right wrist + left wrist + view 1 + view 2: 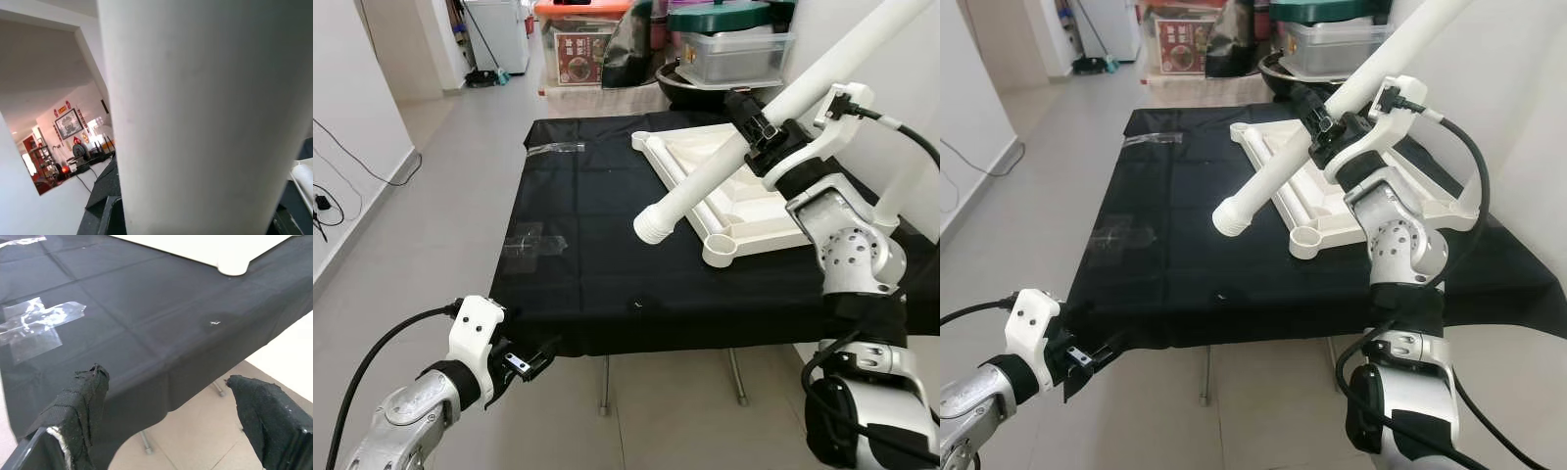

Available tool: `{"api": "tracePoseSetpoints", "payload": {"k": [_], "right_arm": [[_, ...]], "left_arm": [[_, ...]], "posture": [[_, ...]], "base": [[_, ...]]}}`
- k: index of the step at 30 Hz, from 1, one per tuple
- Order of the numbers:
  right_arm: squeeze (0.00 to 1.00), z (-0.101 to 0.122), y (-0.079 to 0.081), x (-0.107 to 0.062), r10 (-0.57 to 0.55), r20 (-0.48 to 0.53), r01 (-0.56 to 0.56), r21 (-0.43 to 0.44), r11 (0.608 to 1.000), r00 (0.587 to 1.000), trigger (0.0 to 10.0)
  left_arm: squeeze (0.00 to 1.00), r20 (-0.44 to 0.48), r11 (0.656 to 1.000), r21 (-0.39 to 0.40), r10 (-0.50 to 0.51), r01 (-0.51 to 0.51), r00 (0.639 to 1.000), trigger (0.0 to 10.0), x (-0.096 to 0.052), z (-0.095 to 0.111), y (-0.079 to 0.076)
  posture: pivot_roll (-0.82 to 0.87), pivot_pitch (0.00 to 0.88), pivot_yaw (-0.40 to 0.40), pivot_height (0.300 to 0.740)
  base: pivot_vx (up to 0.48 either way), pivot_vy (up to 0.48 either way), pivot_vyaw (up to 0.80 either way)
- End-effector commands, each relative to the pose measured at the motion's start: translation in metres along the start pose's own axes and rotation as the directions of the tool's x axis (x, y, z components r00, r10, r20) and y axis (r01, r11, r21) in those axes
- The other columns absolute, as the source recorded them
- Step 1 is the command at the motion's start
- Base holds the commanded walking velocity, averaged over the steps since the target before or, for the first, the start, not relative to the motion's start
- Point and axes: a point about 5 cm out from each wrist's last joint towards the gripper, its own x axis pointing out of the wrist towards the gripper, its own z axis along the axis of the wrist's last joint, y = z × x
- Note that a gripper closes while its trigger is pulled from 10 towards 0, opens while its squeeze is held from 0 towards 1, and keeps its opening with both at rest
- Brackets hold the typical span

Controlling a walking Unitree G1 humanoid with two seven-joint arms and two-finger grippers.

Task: Building children table

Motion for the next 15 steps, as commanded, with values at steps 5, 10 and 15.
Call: {"api": "tracePoseSetpoints", "payload": {"k": [5,10,15], "right_arm": [[0.00,-0.0046,-0.0009,-0.0026,-0.023,-0.002,0.023,0.044,0.999,1.000,0.0],[0.00,-0.0073,-0.0006,-0.0026,-0.027,-0.007,0.028,0.059,0.998,1.000,0.0],[0.00,-0.0095,-0.0002,-0.0023,-0.026,-0.008,0.027,0.065,0.998,1.000,0.0]], "left_arm": [[0.00,-0.027,1.000,0.018,0.013,-0.012,1.000,10.0,0.0054,-0.0055,-0.0012],[0.00,-0.022,1.000,0.025,0.007,-0.006,1.000,10.0,0.0080,-0.0050,-0.0034],[0.00,-0.020,1.000,0.026,0.003,-0.003,1.000,10.0,0.0087,-0.0048,-0.0037]], "posture": [[0.03,0.000,-0.014,0.740],[0.03,0.000,-0.012,0.740],[0.03,0.000,-0.015,0.740]], "base": [[0.000,0.000,0.00],[0.000,0.000,0.00],[0.000,0.000,0.00]]}}
